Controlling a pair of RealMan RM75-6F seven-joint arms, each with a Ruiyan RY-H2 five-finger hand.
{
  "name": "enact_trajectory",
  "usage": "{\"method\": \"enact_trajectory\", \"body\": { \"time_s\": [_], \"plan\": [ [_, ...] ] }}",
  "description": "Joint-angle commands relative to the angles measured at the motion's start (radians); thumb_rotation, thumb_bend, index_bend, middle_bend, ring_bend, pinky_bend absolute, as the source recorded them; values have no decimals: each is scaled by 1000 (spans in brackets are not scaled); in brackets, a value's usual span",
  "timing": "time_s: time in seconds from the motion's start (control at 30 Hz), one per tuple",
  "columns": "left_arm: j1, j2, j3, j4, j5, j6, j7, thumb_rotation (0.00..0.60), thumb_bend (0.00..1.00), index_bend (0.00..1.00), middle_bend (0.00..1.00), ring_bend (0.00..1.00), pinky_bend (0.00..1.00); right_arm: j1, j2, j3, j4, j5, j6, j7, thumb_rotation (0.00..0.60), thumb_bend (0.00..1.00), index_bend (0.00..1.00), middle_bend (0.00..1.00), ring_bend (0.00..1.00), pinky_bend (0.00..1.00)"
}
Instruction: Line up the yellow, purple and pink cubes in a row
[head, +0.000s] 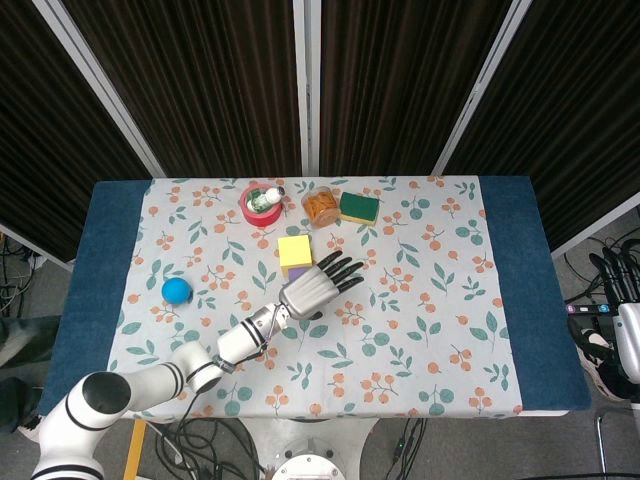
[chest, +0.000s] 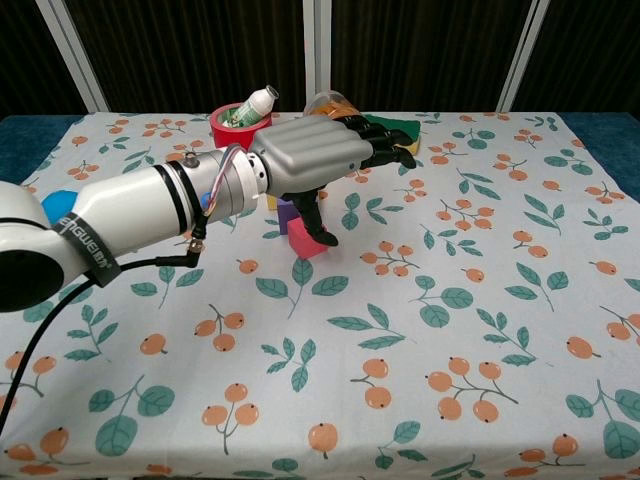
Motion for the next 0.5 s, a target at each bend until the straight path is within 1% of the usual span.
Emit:
{"method": "enact_trajectory", "body": {
  "time_s": [0.03, 0.3, 0.5],
  "plan": [
    [-2, -12, 10, 25, 8, -3, 19, 600, 0, 160, 14, 41, 62, -1, 0, 0, 1, 1, 0, 2, 600, 238, 0, 0, 0, 0],
    [7, -30, 43, 82, 32, 1, 47, 600, 0, 160, 12, 41, 62, -4, -1, -2, 6, -1, 2, 7, 600, 238, 0, 0, 0, 0],
    [13, -32, 48, 106, 36, 8, 57, 600, 0, 160, 12, 41, 62, -3, -2, -2, 6, -2, 1, 6, 600, 238, 0, 0, 0, 0]
  ]
}}
